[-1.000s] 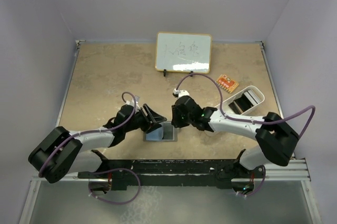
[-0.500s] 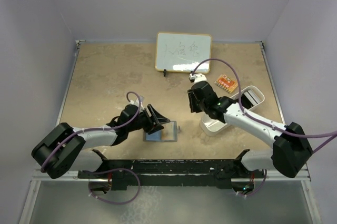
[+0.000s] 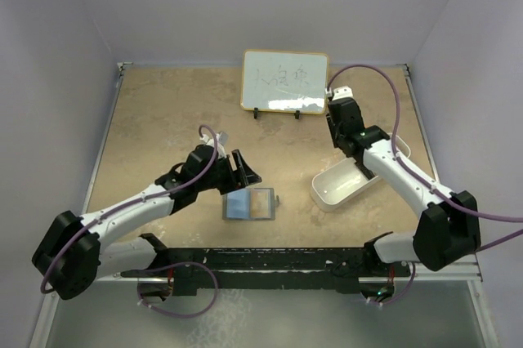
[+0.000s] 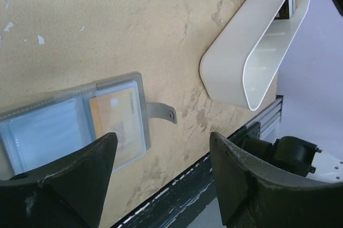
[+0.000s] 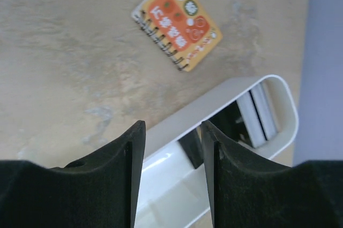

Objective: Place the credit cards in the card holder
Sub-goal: Turn over the card slot in the card holder, then pick up the credit card from the storage box.

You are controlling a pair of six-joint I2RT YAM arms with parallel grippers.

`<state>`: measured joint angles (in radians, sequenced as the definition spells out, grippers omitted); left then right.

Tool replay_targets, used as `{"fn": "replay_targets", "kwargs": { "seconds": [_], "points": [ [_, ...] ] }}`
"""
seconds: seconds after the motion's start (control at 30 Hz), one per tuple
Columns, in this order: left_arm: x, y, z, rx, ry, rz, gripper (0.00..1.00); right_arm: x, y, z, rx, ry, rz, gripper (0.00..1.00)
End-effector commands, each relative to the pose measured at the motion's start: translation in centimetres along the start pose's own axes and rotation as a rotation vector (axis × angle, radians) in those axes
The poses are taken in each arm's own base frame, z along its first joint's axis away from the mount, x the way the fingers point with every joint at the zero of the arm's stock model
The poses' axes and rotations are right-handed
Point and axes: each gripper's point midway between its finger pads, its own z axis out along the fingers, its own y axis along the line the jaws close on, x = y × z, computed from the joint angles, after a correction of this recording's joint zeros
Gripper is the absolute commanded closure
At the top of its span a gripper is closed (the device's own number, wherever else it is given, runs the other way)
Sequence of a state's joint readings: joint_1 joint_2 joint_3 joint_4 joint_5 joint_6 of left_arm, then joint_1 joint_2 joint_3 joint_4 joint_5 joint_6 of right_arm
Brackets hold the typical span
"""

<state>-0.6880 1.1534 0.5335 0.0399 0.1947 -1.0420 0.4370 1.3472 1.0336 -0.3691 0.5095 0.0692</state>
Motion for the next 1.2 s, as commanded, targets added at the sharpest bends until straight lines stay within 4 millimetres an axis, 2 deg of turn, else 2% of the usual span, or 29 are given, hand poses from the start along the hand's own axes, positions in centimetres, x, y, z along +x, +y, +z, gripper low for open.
{"fn": "replay_targets", "kwargs": {
  "seconds": [0.0, 0.07, 0.13, 0.23, 0.37, 0.47, 0.7, 0.9, 1.17],
  "points": [
    [-0.9, -0.1, -2.0, -0.085, 0.015, 0.171, 0.31, -0.8, -5.8, 0.0, 0.193, 0.005, -0.096, 0.52],
    [-2.0, 0.2, -3.2, -0.162, -0.002, 0.229, 0.22, -0.2, -7.5, 0.5, 0.199, 0.034, -0.096, 0.52],
    [-3.2, 0.5, -4.2, -0.227, -0.025, 0.284, 0.13, 0.4, -8.1, 1.2, 0.166, 0.047, -0.132, 0.51],
    [-4.6, -0.5, -5.4, -0.239, -0.058, 0.358, 0.01, 0.9, -9.5, 1.9, 0.195, 0.055, -0.146, 0.51],
    [-5.3, -2.0, -6.6, -0.200, -0.083, 0.414, 0.01, 1.8, -11.6, 2.9, 0.207, 0.093, -0.126, 0.52],
    [-6.3, -1.4, -7.6, -0.234, -0.147, 0.446, 0.00, 2.8, -12.6, 3.6, 0.218, 0.134, -0.134, 0.51],
    [-7.0, -1.8, -9.1, -0.203, -0.225, 0.479, 0.01, 6.0, -12.4, 5.0, 0.202, 0.211, -0.191, 0.49],
    [-6.8, -1.1, -9.1, -0.228, -0.215, 0.481, 0.01, 8.1, -12.5, 6.5, 0.227, 0.290, -0.249, 0.48],
    [-6.8, -0.9, -9.1, -0.235, -0.213, 0.482, 0.02, 9.5, -12.5, 8.4, 0.246, 0.335, -0.266, 0.46]
  ]
}}
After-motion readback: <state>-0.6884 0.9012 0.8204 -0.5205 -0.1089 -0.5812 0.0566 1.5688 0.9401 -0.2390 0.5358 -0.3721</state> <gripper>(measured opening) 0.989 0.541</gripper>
